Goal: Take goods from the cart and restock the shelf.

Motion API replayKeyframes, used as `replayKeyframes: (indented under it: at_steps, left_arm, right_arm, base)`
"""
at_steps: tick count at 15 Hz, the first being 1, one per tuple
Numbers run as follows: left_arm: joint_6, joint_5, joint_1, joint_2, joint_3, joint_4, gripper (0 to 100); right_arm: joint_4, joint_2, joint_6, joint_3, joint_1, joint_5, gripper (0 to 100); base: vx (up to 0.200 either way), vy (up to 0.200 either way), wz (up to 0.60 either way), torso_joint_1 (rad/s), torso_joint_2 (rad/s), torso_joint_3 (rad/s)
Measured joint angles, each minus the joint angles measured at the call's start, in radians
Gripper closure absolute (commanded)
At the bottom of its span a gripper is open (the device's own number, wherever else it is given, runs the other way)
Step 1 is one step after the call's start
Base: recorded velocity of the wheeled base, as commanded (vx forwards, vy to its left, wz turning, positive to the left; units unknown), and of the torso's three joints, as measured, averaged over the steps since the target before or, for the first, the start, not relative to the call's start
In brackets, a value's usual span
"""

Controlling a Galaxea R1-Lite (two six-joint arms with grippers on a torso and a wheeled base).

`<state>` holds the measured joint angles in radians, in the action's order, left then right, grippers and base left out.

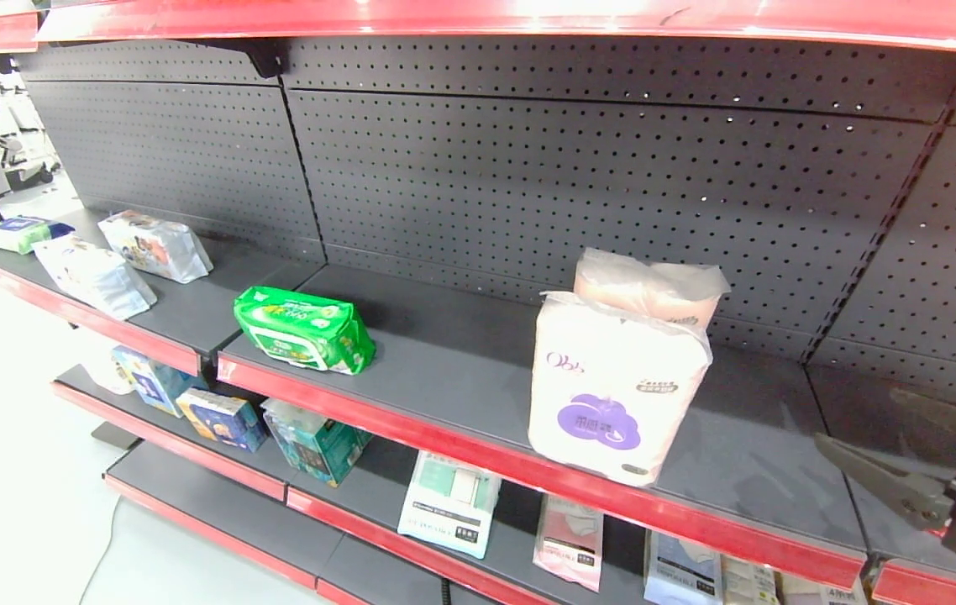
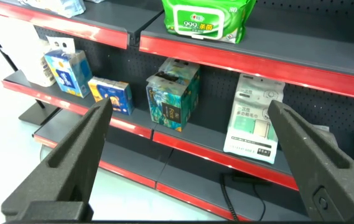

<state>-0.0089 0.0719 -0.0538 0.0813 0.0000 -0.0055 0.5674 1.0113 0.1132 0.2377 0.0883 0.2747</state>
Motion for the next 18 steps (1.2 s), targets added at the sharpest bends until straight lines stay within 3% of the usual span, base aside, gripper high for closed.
replayKeyframes:
  at_steps: [3,9,13,18]
  left_arm:
    - [0.000,0.000,0.000,0.000,0.000,0.000,0]
    - [0.000,0.000,0.000,0.000,0.000,0.000,0]
    - [0.000,0.000,0.000,0.000,0.000,0.000,0]
    - [0.000,0.000,0.000,0.000,0.000,0.000,0]
  right_arm:
    - [-0.113,-0.160,0.000,-0.022,-0.014,-0.125,0]
    - [-0.695,-0.646,0.011,0.005,-0.087,-0.275,0]
    - [-0.771,-0.912,0.041,-0.083,-0.097,-0.288,0]
    - [-0.774,-1.002,-0.094,-0.113,-0.090,-0.357,0]
  base:
    - [0.000,0.000,0.00,0.000,0.00,0.000]
    - [0.000,0.000,0.00,0.000,0.00,0.000]
    - [0.000,0.000,0.00,0.000,0.00,0.000]
    - [0.000,0.000,0.00,0.000,0.00,0.000]
